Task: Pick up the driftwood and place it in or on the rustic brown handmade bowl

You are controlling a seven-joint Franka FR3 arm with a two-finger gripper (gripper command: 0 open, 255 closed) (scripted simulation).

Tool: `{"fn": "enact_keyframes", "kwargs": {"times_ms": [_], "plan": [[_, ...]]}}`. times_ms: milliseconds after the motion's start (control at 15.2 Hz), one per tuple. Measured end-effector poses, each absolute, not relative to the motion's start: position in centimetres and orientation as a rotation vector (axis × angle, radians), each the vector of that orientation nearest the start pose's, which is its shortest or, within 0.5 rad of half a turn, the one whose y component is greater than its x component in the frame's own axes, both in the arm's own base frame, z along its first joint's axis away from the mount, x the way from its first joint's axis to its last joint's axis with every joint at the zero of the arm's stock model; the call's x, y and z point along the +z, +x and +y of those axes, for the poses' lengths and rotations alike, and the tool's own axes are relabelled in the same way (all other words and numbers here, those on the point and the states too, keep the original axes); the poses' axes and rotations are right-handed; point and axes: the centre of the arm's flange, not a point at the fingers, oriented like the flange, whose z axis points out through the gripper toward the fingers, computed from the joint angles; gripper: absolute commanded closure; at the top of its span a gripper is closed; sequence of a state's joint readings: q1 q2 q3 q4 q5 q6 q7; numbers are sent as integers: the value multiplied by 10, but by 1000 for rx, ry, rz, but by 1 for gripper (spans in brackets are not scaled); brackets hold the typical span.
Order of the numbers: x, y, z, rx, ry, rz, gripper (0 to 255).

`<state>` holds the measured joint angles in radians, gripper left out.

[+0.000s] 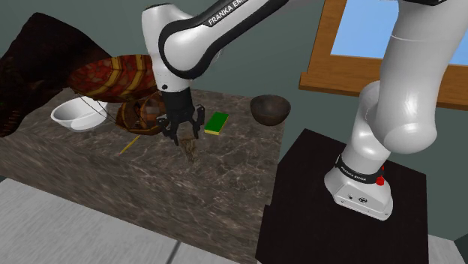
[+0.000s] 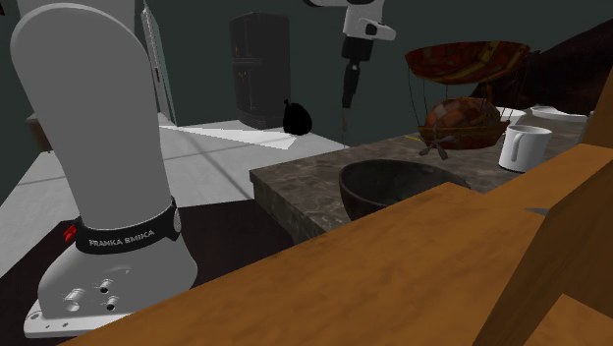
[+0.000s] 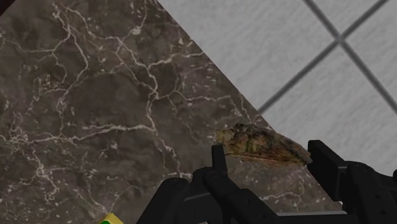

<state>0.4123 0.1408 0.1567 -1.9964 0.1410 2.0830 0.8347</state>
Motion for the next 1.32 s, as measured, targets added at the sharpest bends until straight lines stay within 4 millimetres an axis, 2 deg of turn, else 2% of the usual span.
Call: {"fn": "enact_keyframes", "kwargs": {"times_ms": [396,462,726,792,1122,1320], "plan": [[418,484,316,204,-3016,516,255],[419,481,309,203,-3016,516,255],[424,472,266,203,-3017,517,255],[426,465,256,204,-3017,518,255],[426,446,184,203,-3016,518,255],[426,435,149,204,-3017,518,255]]}}
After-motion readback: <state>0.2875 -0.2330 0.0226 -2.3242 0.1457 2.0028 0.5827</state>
